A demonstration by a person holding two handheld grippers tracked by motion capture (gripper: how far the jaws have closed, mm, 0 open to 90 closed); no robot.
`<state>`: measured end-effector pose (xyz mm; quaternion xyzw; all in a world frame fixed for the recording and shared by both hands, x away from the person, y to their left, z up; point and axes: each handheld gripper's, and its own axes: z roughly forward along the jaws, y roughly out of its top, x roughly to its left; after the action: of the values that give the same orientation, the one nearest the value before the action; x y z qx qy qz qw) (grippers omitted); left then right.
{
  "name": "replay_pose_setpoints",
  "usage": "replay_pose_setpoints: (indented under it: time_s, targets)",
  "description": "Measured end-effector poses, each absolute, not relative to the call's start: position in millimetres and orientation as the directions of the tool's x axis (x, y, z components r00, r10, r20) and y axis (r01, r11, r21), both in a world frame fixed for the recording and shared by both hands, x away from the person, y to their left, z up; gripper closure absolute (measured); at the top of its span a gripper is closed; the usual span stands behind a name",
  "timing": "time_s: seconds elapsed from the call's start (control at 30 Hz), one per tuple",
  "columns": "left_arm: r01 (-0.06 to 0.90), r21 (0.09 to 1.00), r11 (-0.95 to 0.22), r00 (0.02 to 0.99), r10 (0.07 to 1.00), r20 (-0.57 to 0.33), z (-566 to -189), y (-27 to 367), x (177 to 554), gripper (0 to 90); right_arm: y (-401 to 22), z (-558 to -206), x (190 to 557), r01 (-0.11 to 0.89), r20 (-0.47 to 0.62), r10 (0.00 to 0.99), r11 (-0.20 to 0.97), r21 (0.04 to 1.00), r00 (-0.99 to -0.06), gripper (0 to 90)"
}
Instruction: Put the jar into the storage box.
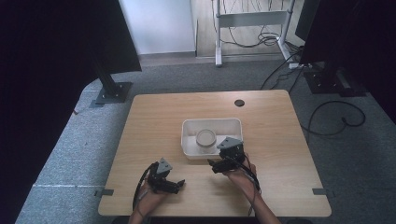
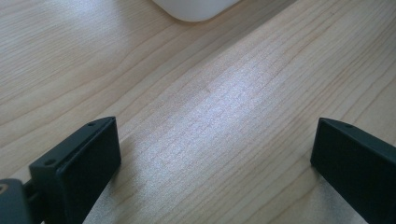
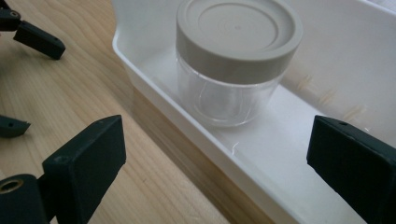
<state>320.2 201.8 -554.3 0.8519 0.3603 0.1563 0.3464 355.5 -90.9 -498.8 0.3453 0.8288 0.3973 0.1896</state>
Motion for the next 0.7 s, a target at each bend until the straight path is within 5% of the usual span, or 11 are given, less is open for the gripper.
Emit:
replay_pose_setpoints:
  time_s: [0.7]
  targets:
    - [0.505,0.702,-0.502,0.692,0.722,0.018,-554.3,201.9,320.2,1.3,-120.6,-509.7,330.5,0.414,-0.050,0.720,0.454,0.789,-0.692,4.7]
